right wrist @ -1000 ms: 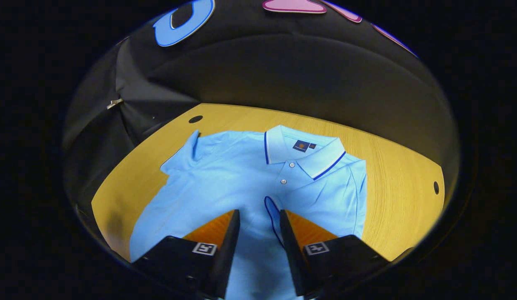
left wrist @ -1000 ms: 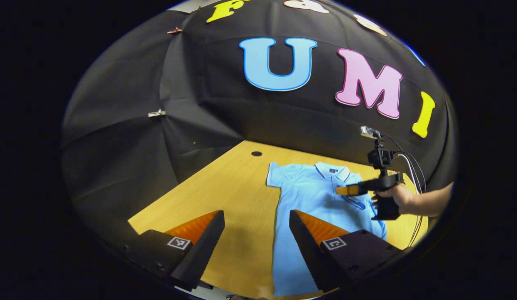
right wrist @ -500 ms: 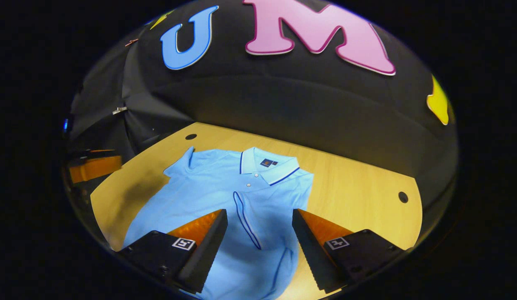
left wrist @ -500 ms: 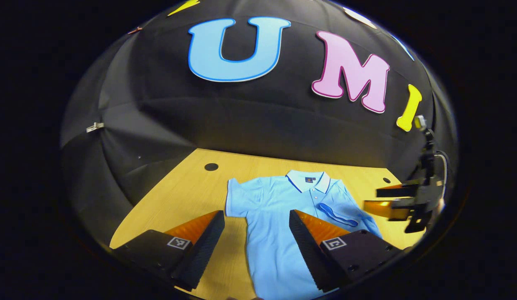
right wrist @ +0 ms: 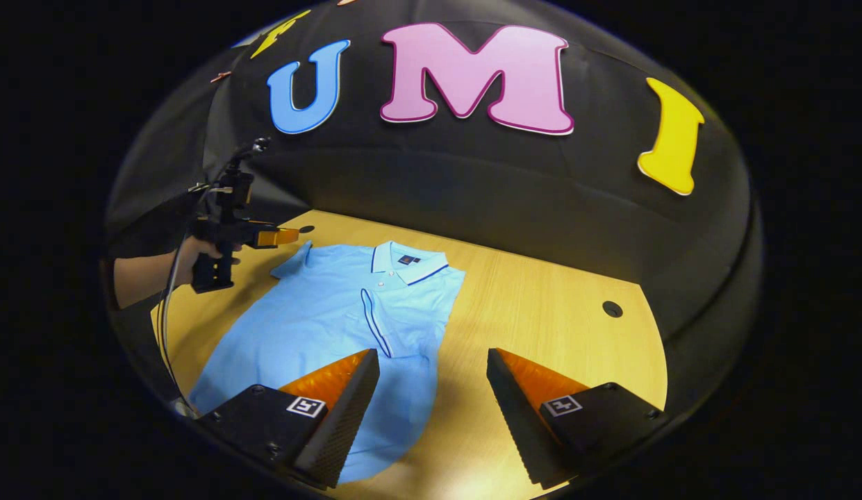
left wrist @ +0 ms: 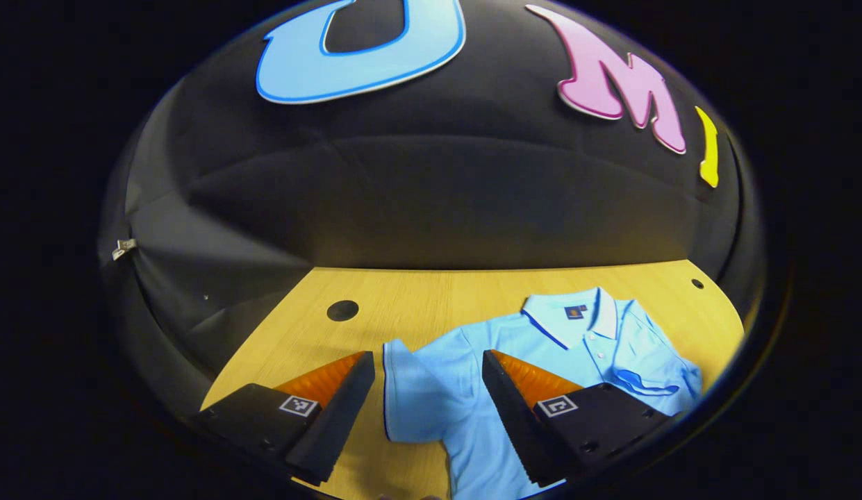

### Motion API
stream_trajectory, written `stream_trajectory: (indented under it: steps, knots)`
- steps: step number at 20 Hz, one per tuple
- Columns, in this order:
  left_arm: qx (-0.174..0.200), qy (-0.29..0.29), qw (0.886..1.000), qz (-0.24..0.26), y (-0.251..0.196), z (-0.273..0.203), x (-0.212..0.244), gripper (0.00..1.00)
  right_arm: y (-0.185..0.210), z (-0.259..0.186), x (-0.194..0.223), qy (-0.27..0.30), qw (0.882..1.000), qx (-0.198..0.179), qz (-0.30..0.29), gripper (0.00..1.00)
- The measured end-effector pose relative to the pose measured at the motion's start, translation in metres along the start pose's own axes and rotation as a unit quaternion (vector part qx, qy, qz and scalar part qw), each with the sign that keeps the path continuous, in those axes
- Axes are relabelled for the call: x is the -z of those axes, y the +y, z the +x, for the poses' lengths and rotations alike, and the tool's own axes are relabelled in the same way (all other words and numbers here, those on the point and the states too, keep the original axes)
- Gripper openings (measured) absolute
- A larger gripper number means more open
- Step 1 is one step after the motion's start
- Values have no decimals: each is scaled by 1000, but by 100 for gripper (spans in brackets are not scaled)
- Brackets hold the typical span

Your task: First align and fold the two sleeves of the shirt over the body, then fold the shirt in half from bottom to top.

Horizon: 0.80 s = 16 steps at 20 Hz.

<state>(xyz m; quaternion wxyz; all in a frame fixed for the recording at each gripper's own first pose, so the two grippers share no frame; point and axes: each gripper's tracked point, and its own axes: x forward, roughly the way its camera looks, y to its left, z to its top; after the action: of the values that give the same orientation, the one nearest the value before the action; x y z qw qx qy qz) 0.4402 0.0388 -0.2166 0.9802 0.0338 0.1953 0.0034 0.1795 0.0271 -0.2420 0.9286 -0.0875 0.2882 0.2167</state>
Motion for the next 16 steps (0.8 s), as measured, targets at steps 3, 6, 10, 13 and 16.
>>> stream_trajectory:
  steps: [3,6,10,13,16]
  knots:
    - [2,19,1000,18,8,36,18,99,-1,-21,10,-11,1000,-3,20,97]
    - [3,44,999,14,14,57,38,98,-9,-35,30,-3,1000,9,22,98]
    - [0,86,996,18,19,66,66,97,-18,-46,43,0,999,20,32,98]
    - [21,89,996,8,7,67,66,92,-24,-48,48,-3,998,30,50,98]
    - [41,88,995,8,-4,67,66,62,-29,-47,56,-9,997,39,61,94]
